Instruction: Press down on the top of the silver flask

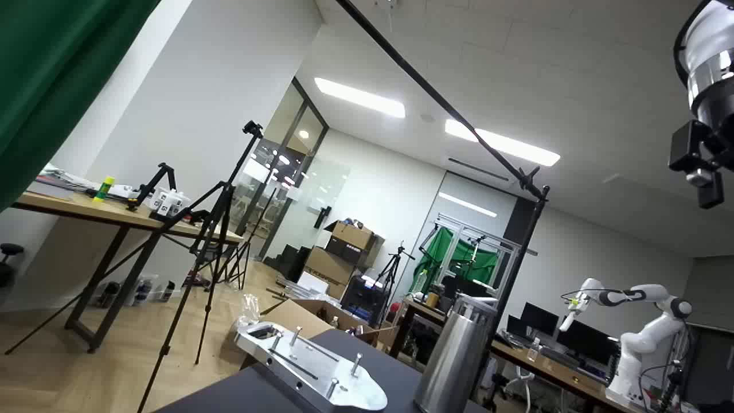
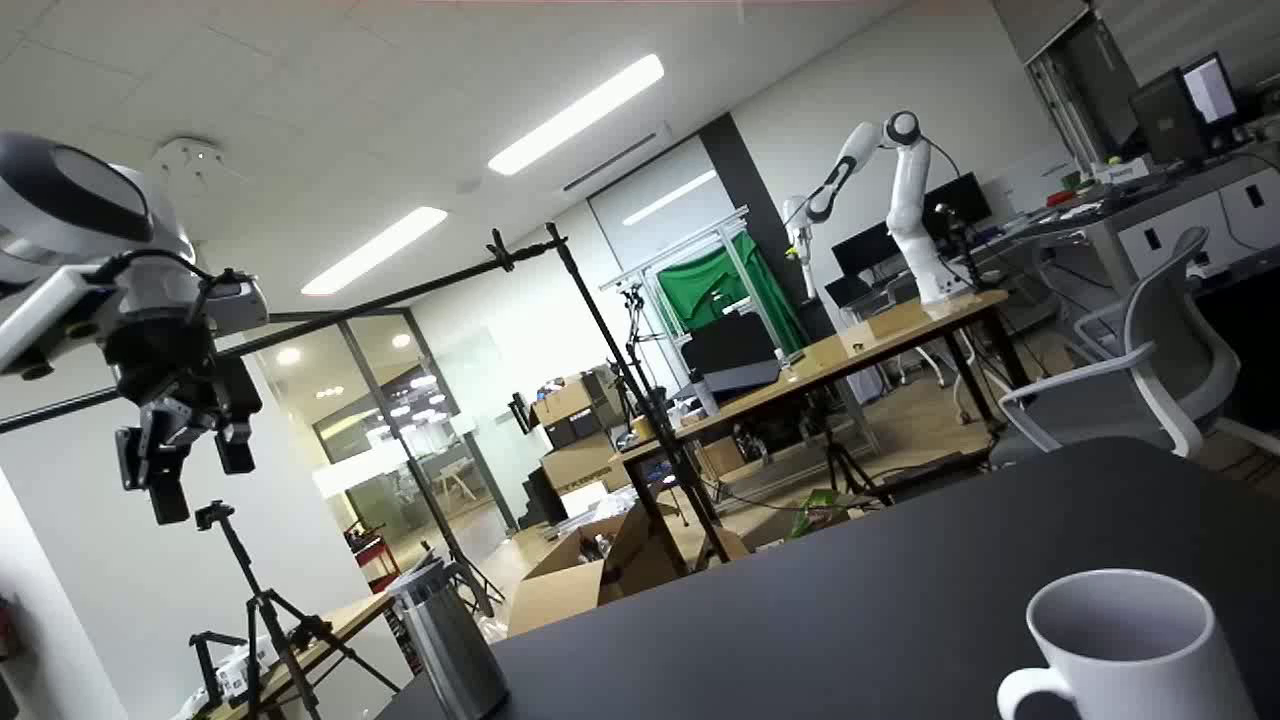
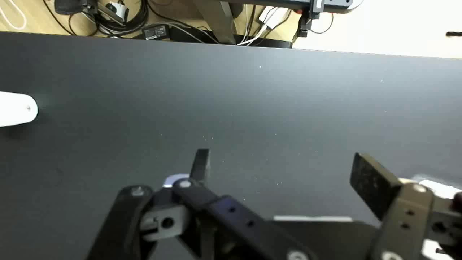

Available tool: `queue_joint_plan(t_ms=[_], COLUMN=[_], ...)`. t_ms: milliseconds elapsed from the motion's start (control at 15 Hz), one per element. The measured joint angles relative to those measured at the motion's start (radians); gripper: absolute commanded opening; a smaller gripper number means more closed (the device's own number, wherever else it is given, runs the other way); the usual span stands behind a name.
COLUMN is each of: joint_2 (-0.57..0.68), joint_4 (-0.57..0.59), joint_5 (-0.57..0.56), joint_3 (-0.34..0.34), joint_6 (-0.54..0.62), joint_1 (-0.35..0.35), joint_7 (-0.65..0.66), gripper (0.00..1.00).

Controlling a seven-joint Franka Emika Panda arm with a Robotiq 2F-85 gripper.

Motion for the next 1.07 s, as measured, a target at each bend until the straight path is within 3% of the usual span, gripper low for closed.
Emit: queue_joint_plan(t_ms=[667, 867, 933, 1067], joint_2=[0.002, 0.021, 0.036, 0.079], joint_4=[0.0, 0.0, 0.002, 0.013], joint_5=[-0.001, -0.032, -0.045, -0.072], joint_3=[-0.001, -0.002, -0.003, -0.008], joint_6=[0.004, 0.059, 0.096, 0.182], joint_1=[0.001, 0.003, 0.003, 0.003], joint_7=[0.0, 0.003, 0.003, 0.003], gripper=[1.0, 1.0, 0.75, 0.67])
